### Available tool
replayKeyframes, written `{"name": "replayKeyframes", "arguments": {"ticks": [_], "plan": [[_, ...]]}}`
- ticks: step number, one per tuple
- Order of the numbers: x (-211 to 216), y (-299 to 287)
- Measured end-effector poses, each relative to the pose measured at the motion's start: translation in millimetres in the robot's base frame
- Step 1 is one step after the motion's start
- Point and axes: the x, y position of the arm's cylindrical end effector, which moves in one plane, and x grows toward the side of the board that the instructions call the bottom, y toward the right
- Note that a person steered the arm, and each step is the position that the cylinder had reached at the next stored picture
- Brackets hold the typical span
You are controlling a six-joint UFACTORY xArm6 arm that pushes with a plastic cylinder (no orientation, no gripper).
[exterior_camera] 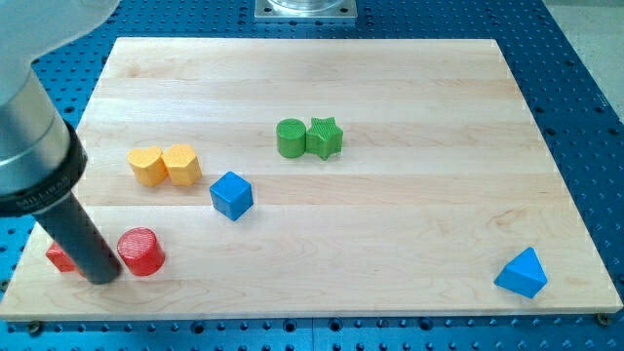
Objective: Drag the red star to the bottom left side of the heart
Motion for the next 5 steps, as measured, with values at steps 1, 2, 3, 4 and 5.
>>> {"name": "replayKeyframes", "arguments": {"ticks": [1, 2, 3, 4, 5], "plan": [[3, -10], [26, -11], [6, -38], [-26, -44], [-53, -36]]}}
